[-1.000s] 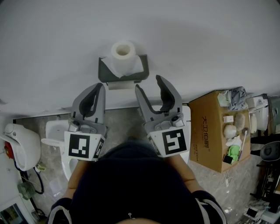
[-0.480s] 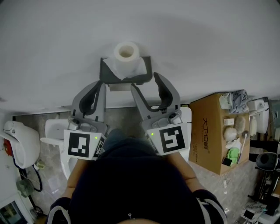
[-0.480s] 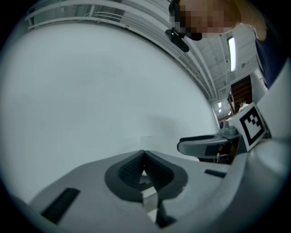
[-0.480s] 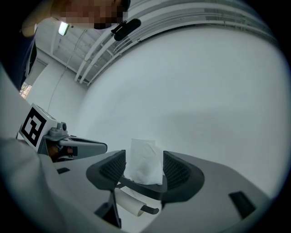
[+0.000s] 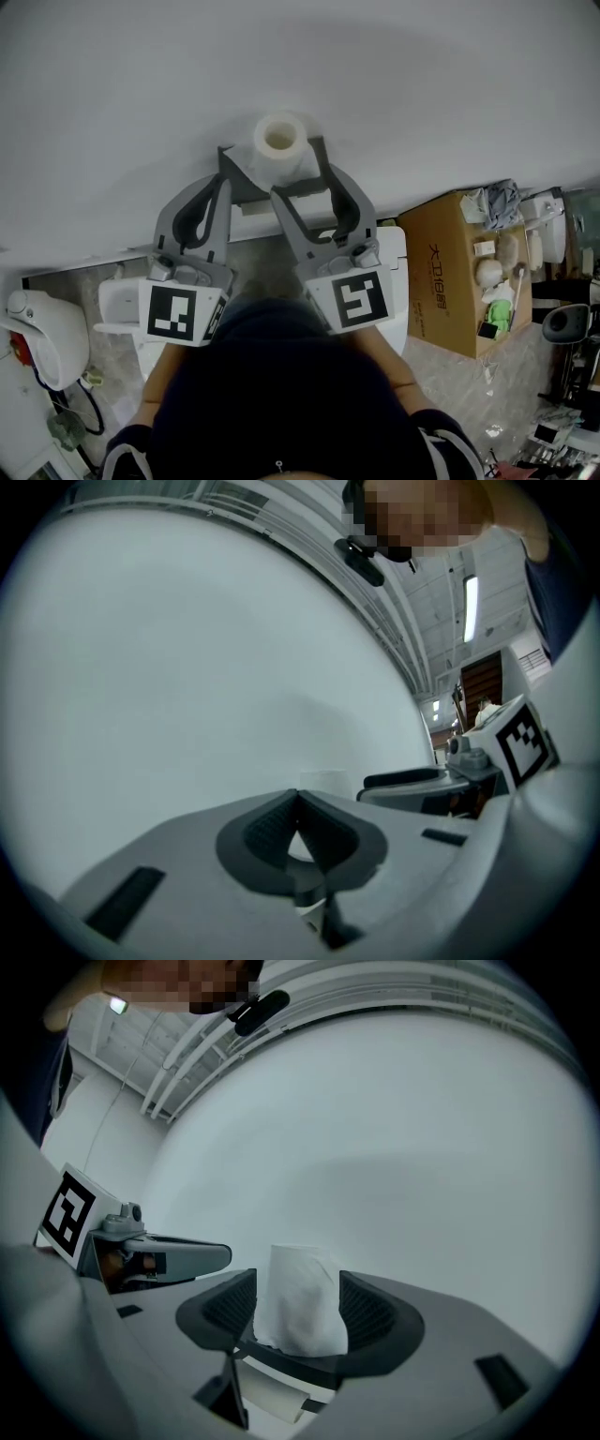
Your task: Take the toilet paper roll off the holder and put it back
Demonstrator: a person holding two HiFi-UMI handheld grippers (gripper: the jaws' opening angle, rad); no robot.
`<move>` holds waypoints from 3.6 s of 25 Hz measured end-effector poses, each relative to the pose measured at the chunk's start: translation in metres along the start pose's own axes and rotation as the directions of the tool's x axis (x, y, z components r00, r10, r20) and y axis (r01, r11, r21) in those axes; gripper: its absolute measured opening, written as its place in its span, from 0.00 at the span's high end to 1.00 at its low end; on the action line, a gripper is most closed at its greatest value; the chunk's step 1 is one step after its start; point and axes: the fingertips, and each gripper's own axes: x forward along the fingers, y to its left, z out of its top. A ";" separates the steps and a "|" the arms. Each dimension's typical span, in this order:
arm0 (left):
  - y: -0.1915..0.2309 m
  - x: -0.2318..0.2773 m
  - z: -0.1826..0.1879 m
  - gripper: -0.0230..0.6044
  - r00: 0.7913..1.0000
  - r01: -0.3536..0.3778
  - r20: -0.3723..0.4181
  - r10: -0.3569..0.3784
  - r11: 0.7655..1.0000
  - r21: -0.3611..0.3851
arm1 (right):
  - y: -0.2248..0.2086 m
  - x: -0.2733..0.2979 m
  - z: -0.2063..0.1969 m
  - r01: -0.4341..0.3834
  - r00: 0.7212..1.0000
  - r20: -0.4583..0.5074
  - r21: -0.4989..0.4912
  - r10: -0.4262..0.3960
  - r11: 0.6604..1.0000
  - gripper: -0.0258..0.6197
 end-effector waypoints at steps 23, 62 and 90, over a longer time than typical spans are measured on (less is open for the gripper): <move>0.030 0.025 -0.009 0.96 0.990 0.138 0.023 -0.136 0.989 -0.055 | 0.004 0.040 -0.017 0.118 0.982 -0.147 -0.004 -0.117 0.993 0.43; 0.037 0.002 -0.010 0.96 0.994 0.102 -0.027 -0.104 0.993 -0.061 | -0.004 0.029 0.020 0.209 0.976 -0.076 0.022 -0.206 0.978 0.51; 0.000 0.021 -0.004 0.96 0.993 0.114 -0.031 -0.115 0.993 -0.033 | -0.070 -0.024 0.056 0.330 0.944 0.038 -0.016 -0.329 0.944 0.51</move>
